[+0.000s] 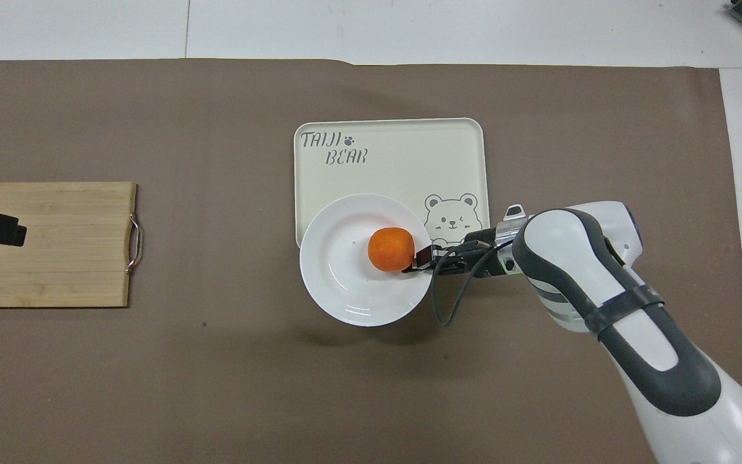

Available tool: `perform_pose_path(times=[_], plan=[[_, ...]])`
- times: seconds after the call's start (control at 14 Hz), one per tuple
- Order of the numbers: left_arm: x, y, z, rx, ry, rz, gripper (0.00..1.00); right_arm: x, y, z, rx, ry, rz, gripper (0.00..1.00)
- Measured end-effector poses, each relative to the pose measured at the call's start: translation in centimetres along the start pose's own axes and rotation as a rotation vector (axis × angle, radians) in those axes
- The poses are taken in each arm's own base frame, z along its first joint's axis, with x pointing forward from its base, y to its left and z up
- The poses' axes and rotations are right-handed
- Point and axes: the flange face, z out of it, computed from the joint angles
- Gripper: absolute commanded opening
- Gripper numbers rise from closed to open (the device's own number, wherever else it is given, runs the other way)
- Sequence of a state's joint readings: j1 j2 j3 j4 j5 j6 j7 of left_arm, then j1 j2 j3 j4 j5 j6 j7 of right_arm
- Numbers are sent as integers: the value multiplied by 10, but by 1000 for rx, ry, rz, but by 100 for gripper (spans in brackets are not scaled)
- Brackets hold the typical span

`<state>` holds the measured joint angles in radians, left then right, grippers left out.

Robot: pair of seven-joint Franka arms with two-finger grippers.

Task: Place orange and plate with both arms
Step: 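Slide the plate with the right gripper onto the bear tray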

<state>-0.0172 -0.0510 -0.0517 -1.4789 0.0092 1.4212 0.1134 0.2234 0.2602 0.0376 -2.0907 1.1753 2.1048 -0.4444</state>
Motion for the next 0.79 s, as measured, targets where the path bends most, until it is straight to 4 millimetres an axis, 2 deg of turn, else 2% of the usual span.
perform_pose_path(times=[0.29,0.5,0.79], plan=[[0,0,0,0,0,0,100,38,-8,-13,-45,57,23,0],[0,0,0,0,0,0,100,74,4,-22,-54,89,27,0],[0,0,0,0,0,0,100,101,27,-4,-71,81,42,0]])
